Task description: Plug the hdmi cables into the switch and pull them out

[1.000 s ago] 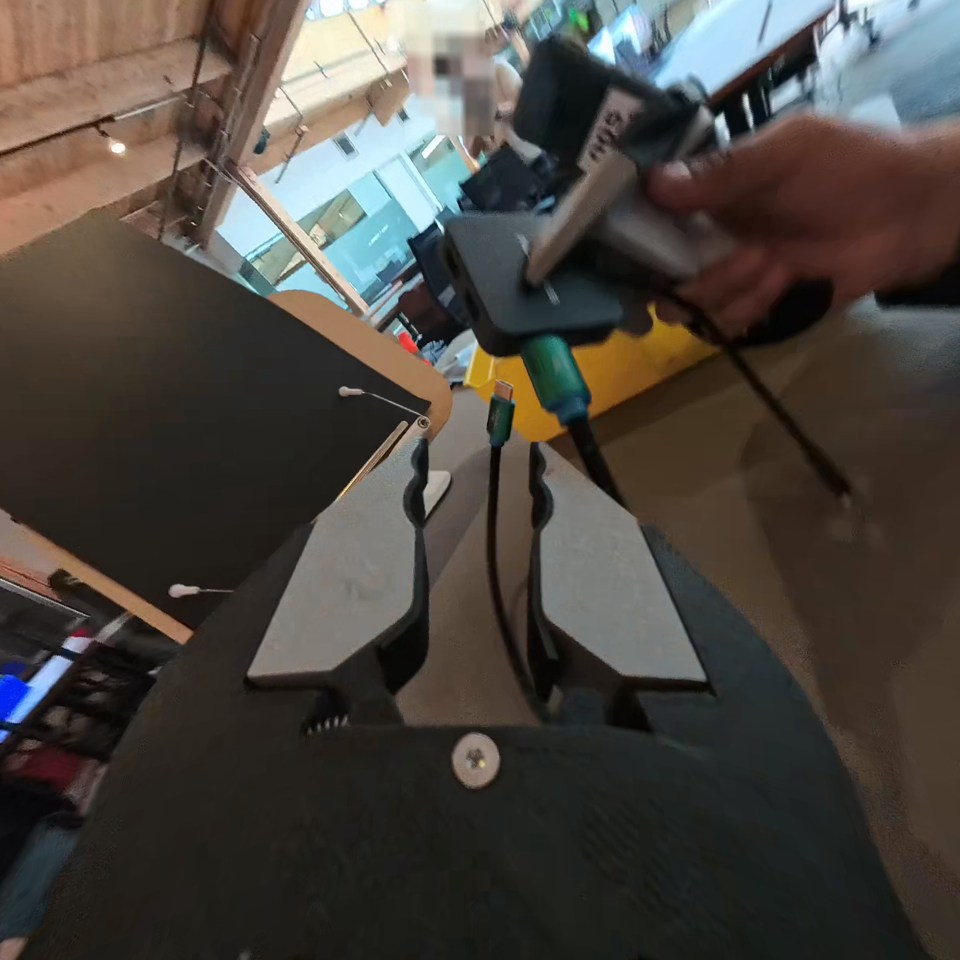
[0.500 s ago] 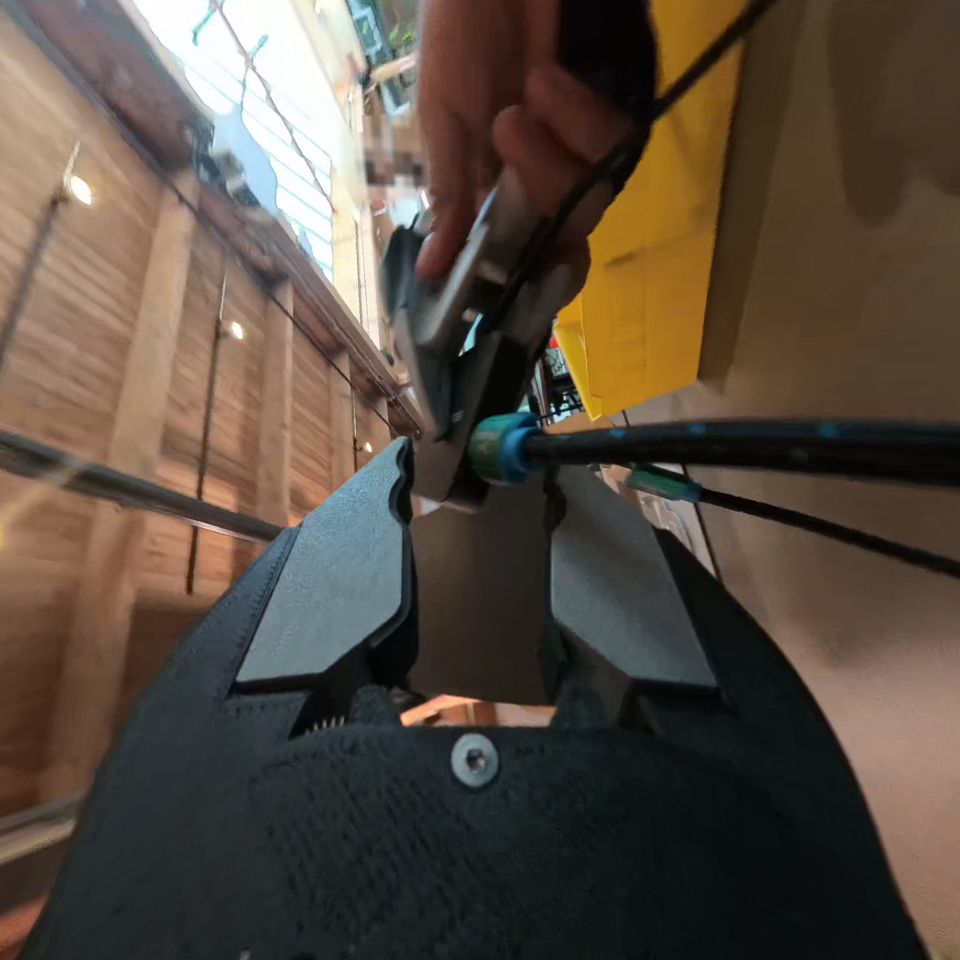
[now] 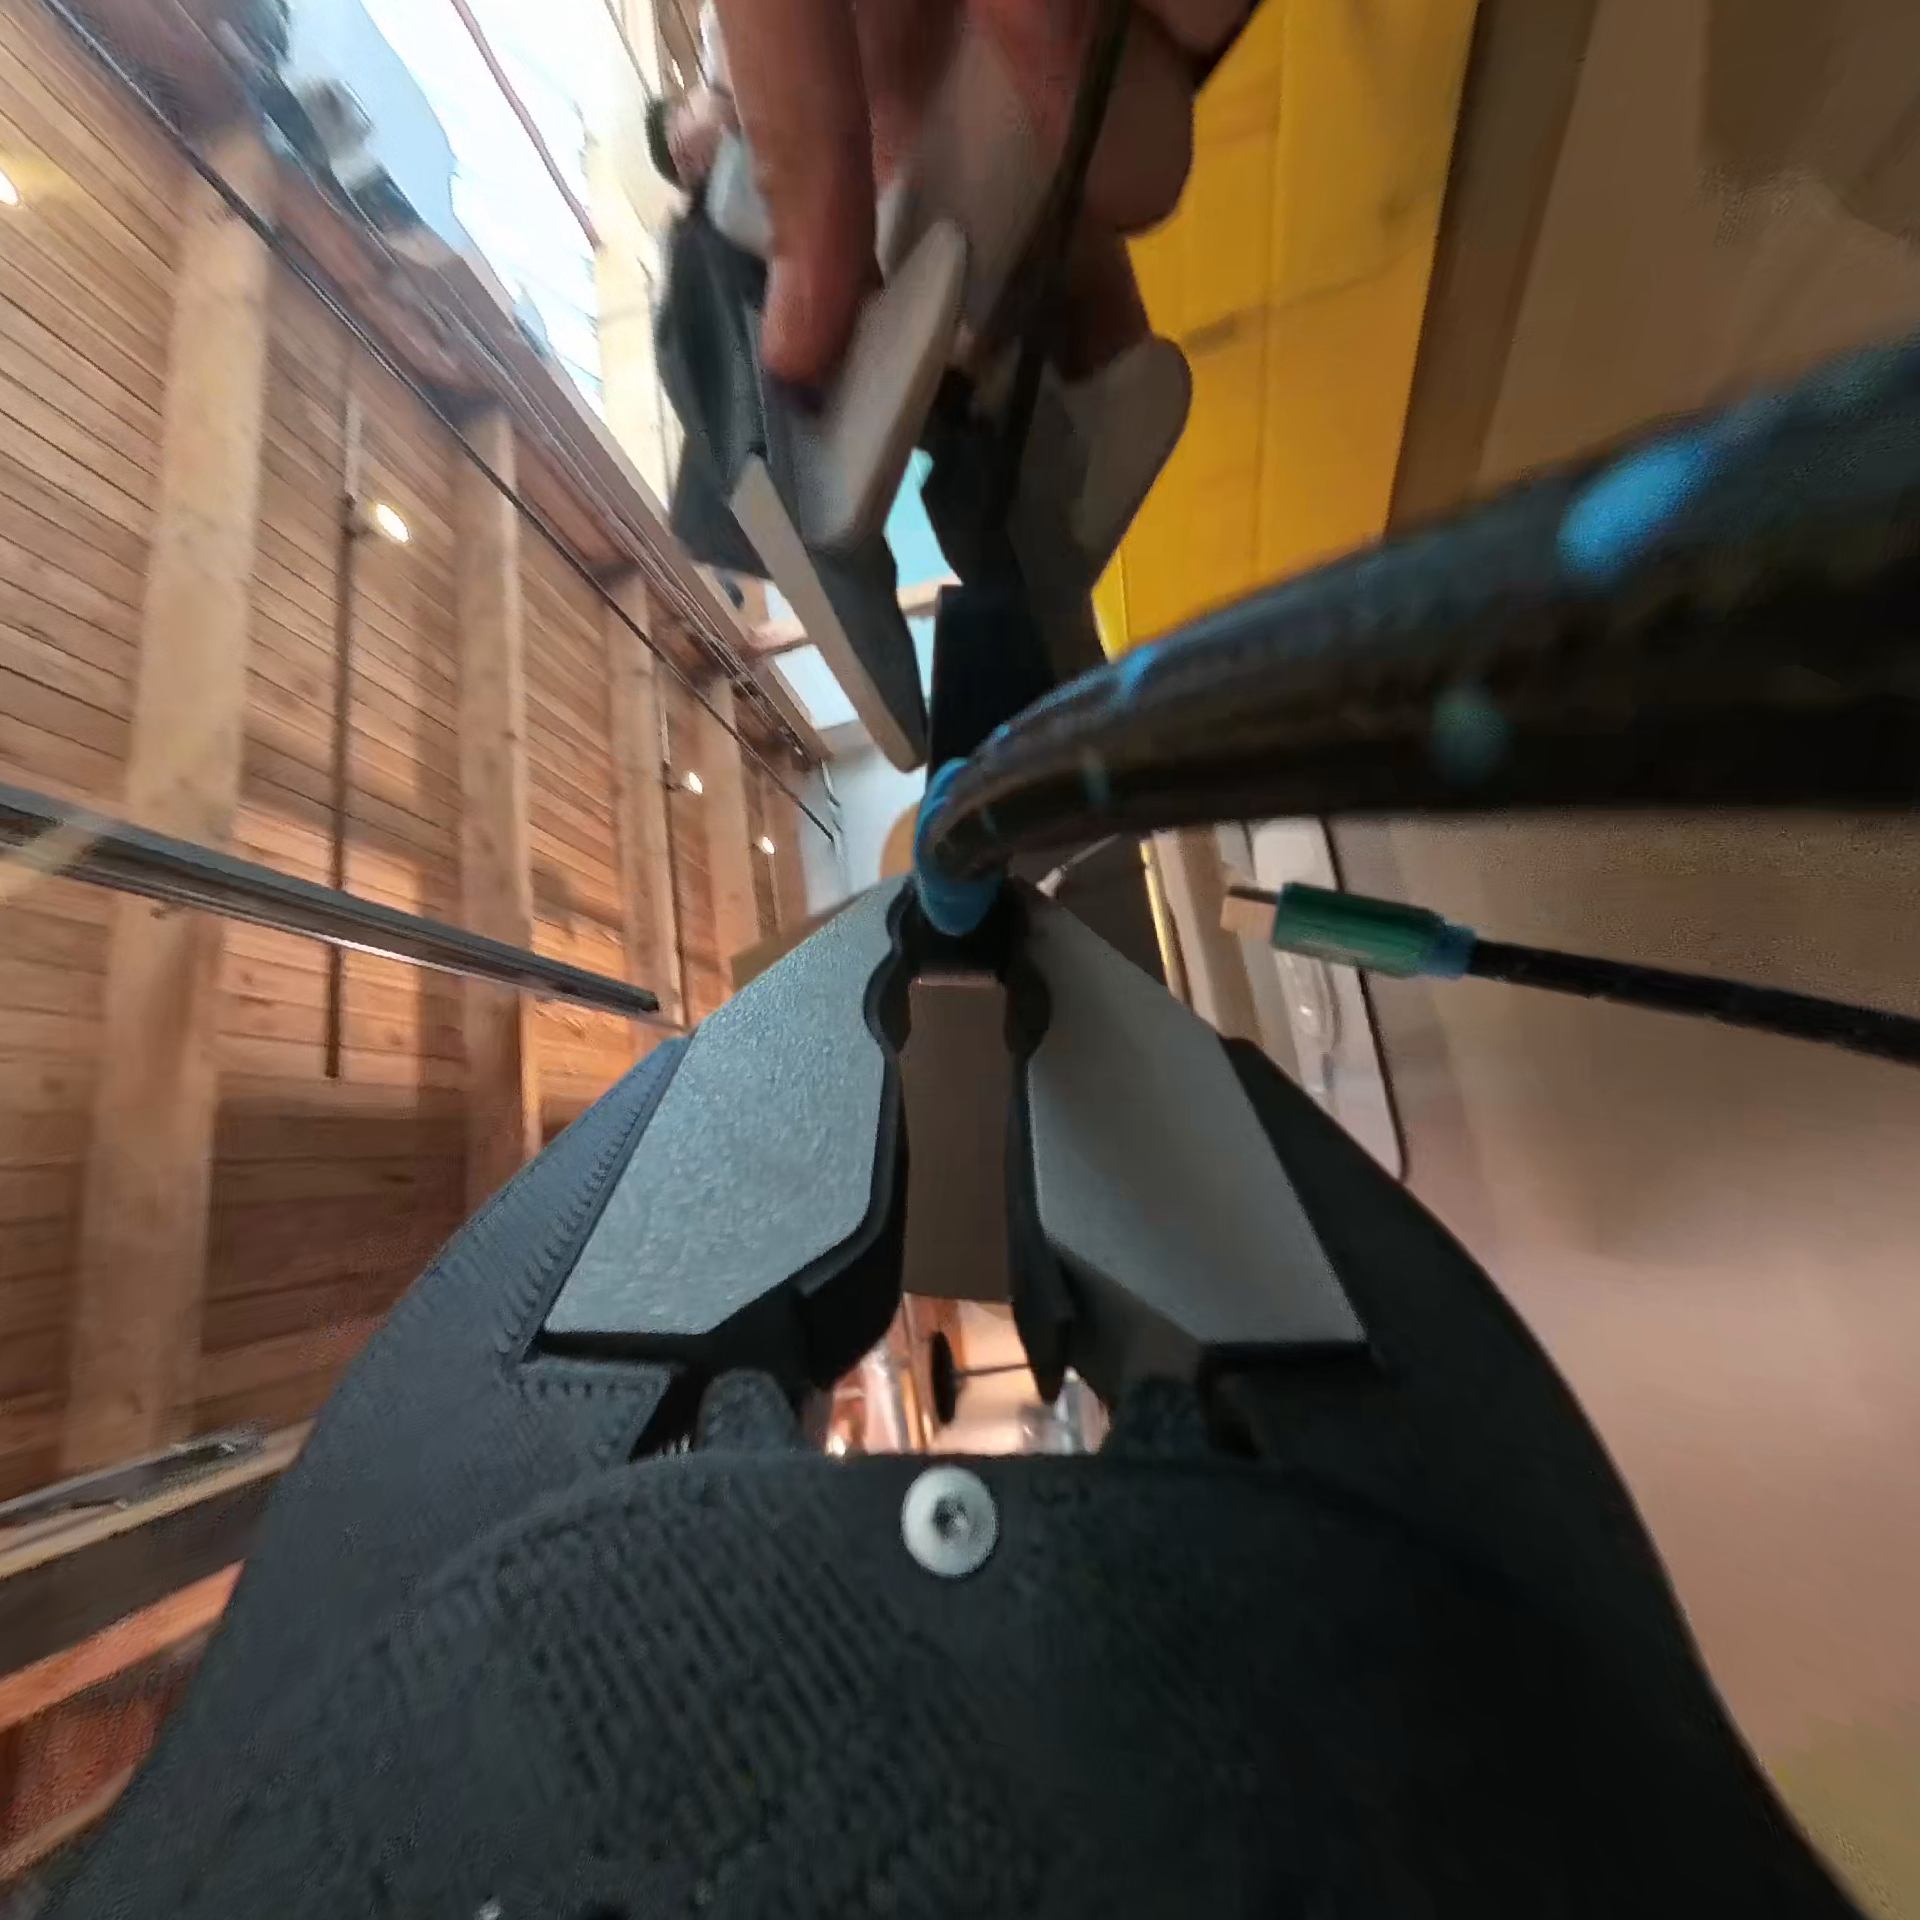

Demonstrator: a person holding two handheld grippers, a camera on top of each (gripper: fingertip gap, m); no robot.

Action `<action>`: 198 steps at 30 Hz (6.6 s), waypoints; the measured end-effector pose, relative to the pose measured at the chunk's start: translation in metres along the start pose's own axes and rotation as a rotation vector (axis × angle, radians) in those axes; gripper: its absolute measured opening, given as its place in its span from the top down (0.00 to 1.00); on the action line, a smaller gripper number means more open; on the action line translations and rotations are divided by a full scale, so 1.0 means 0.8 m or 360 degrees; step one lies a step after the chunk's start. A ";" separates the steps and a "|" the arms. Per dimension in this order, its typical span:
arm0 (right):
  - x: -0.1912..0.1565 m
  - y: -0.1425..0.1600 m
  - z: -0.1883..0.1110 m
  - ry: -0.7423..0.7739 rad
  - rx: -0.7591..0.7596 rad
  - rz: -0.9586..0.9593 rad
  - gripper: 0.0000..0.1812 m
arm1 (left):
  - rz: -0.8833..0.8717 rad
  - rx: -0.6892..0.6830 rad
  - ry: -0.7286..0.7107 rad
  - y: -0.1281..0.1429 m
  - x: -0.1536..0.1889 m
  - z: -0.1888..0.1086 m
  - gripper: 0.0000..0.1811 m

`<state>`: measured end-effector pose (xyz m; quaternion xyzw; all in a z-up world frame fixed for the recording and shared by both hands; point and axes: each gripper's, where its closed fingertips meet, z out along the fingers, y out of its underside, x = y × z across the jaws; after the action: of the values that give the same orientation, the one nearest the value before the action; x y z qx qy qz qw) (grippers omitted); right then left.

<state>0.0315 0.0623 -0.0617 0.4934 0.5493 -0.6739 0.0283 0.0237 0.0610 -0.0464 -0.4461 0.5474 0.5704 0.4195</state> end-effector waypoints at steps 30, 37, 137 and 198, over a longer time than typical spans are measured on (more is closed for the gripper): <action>0.018 0.011 0.037 0.0490 -0.0077 -0.0223 0.73 | -0.0197 -0.0559 0.0395 0.065 0.070 0.040 0.94; 0.057 0.022 0.013 0.0945 -0.0289 -0.0444 0.86 | -0.0241 -0.0557 0.0432 0.064 0.081 0.040 0.93; 0.088 0.000 0.056 0.0515 -0.0082 -0.1021 0.95 | -0.2552 0.0466 0.1104 0.007 0.127 0.041 0.94; 0.097 -0.006 0.054 0.0463 -0.0093 -0.1124 0.95 | -0.2678 0.0429 0.1161 0.018 0.133 0.041 0.94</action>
<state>-0.0381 0.0700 -0.1164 0.3633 0.7026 -0.5492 -0.2699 -0.0184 0.0918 -0.1454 -0.7959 0.2032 -0.1662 0.5455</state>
